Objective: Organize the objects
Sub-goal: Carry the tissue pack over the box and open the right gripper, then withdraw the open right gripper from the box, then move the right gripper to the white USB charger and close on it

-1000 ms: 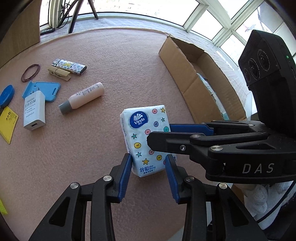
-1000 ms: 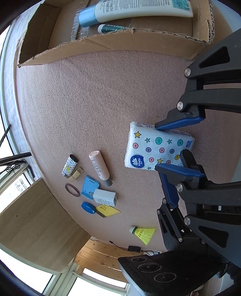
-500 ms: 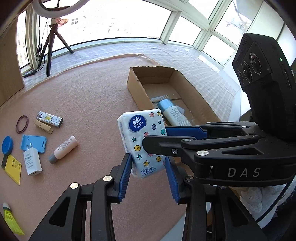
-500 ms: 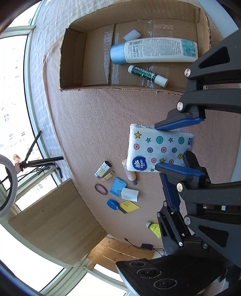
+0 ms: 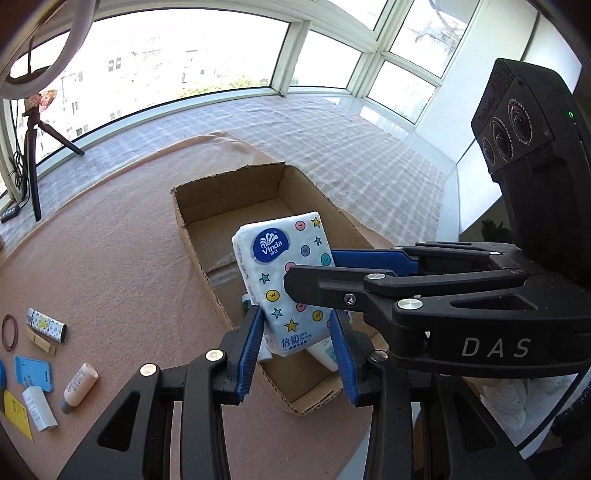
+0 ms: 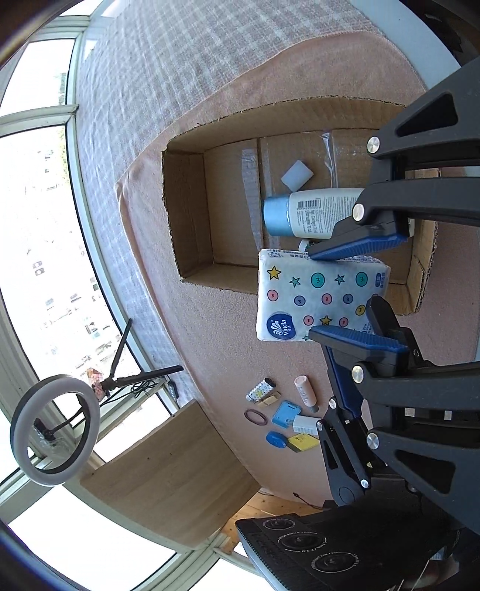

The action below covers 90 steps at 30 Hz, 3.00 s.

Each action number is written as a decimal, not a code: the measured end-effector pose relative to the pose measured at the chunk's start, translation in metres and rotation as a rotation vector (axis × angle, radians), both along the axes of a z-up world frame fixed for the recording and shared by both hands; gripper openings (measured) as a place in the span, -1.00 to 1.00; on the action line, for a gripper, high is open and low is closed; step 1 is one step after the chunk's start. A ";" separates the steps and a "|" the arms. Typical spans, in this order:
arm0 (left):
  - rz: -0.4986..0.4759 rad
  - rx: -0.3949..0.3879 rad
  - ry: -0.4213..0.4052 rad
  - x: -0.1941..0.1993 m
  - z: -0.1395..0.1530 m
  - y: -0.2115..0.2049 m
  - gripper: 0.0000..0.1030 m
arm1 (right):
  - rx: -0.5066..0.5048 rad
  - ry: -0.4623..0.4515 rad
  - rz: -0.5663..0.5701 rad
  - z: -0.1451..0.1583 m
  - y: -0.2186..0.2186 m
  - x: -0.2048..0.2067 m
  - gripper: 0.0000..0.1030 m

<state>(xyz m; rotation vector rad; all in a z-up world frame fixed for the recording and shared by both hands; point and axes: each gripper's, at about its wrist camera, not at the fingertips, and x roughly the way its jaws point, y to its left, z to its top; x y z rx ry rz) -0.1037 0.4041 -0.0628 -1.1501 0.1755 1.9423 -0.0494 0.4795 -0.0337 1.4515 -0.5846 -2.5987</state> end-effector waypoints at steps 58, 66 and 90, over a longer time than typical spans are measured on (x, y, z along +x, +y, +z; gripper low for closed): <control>0.353 -0.104 0.006 -0.046 -0.018 -0.133 0.59 | 0.074 0.042 0.148 -0.007 -0.047 -0.052 0.21; 0.481 -0.115 -0.041 -0.039 -0.035 -0.214 0.59 | 0.079 0.036 0.239 -0.011 -0.094 -0.061 0.21; 0.583 -0.079 -0.182 -0.063 -0.091 -0.301 0.35 | -0.087 -0.128 0.438 -0.058 -0.222 -0.117 0.21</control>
